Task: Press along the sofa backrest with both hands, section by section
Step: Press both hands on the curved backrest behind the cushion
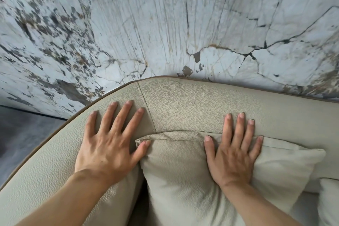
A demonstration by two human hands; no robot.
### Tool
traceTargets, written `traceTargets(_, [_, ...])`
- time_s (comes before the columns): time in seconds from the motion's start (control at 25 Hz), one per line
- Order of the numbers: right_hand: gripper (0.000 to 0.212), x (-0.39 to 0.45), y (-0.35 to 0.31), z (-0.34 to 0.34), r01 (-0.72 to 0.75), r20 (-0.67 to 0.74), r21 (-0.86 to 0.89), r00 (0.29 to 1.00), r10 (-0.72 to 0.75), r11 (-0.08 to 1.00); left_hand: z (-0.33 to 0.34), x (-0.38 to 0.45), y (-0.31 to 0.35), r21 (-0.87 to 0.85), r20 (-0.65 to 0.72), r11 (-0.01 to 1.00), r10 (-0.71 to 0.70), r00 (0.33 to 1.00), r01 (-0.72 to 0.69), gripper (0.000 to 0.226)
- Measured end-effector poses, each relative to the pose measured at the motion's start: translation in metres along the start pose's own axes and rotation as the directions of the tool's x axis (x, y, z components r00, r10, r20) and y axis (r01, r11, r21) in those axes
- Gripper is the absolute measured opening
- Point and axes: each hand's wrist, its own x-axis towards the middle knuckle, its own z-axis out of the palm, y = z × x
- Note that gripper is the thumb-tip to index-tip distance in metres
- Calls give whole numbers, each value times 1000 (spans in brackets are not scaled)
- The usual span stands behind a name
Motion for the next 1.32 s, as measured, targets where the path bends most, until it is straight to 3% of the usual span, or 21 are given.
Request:
traceTargets(0.4, [80,19,-8,13,-39,-8,-3,999,39,999,3,29,-8,-82,-36,996,36,999,-39,76])
traceTargets(0.84, [78,20,-10,-2,-54,82,-46,995,58,997,-2,32,-6,-137,35,990,36,999,-31,75])
traceTargets(1.0, [77,21,-3,-26,-31,244,-88,968,52,996,-3,29,-6,-108,83,994,6,997,3,77])
traceTargets(1.08, [74,20,-1,-44,-31,341,-27,939,38,999,-11,30,-8,-133,148,991,21,989,-1,77])
traceTargets(1.24, [66,-21,-5,-88,-142,490,46,866,102,989,-43,3,-14,-215,375,976,122,919,-42,70])
traceTargets(1.32, [66,-65,-11,-113,-217,557,36,815,161,975,-63,-37,-17,-208,400,974,168,901,-89,73])
